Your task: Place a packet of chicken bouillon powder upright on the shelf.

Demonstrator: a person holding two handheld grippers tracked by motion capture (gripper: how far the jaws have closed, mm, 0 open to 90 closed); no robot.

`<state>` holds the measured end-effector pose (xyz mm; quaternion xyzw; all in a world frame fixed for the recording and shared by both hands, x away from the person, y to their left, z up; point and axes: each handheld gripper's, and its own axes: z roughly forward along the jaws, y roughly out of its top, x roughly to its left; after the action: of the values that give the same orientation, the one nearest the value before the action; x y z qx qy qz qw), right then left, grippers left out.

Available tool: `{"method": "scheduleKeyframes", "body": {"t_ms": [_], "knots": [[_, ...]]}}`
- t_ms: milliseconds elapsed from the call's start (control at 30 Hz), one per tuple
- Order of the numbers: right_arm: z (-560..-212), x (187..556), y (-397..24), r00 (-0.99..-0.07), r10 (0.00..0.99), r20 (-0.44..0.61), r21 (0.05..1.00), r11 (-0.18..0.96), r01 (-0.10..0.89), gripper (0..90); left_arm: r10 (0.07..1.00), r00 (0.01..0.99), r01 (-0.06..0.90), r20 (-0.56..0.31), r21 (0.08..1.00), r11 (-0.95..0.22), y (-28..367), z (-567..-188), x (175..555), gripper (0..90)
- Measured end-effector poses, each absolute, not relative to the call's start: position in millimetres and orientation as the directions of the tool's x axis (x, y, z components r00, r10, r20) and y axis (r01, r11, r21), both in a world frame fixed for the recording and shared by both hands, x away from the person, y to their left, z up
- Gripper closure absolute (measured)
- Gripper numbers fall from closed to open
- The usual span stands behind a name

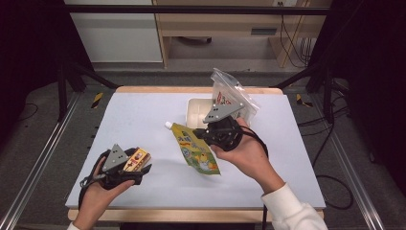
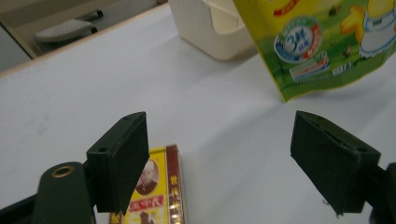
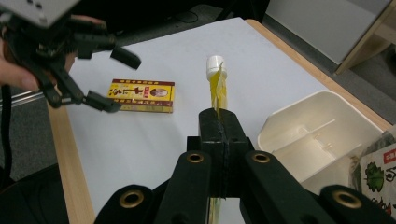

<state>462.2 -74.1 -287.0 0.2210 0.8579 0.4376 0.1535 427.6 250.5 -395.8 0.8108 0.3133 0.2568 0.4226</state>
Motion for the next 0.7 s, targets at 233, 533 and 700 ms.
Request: {"method": "scheduleKeyframes", "body": {"t_ms": [233,533,700], "knots": [[-284,458,-71,-0.874,0.477,-0.093,0.808,0.549,0.214,90.0,0.681,0.7,0.227,0.217,0.836,-0.5,245,-357,436,19.0],[-283,457,-68,-0.89,0.448,-0.089,0.801,0.563,0.203,90.0,0.608,0.752,0.182,0.254,0.807,-0.562,235,-328,446,19.0],[-282,457,-65,-0.895,0.436,-0.094,0.793,0.576,0.198,90.0,0.559,0.782,0.151,0.276,0.786,-0.599,225,-322,451,19.1]]}}
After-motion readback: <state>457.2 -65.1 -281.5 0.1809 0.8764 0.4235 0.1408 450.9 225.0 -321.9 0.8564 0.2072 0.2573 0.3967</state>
